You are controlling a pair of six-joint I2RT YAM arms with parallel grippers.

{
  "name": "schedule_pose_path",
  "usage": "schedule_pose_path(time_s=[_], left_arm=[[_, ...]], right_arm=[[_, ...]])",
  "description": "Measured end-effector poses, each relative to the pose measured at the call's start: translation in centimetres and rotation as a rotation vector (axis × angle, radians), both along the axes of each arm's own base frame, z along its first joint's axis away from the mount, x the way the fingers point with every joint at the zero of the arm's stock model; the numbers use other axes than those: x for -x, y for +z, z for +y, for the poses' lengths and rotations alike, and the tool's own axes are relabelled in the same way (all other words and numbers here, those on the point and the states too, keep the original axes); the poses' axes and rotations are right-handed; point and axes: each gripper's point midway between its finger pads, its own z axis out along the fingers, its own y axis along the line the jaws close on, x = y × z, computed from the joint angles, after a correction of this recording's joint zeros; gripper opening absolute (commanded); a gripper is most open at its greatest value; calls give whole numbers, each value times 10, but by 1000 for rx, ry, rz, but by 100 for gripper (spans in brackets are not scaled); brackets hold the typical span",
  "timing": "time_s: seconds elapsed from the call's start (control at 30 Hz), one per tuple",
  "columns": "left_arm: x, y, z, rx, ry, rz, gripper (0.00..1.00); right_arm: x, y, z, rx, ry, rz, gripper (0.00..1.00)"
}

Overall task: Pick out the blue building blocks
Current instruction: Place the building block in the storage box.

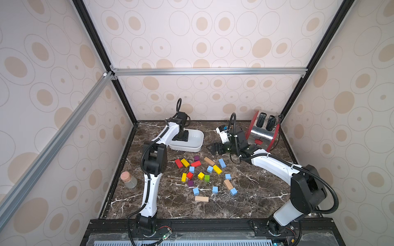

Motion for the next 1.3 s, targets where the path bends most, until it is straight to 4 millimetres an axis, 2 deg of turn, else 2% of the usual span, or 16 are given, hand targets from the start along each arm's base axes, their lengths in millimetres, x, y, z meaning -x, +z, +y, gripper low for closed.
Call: schedule_pose_path(time_s=[0.23, 0.37, 0.8, 1.07, 1.3], left_arm=[[0, -15, 2, -8, 6, 27, 13], [-2, -20, 2, -5, 13, 31, 14], [-6, -34, -3, 25, 36, 48, 25], [-4, -44, -6, 39, 41, 69, 34], [-4, -44, -6, 41, 45, 69, 52]], right_arm=[[-3, -1, -3, 0, -7, 1, 100], [-4, -8, -2, 7, -6, 16, 100], [-6, -17, -6, 23, -20, 29, 100], [-2, -27, -9, 43, -21, 55, 100], [-1, -28, -11, 52, -23, 58, 100]])
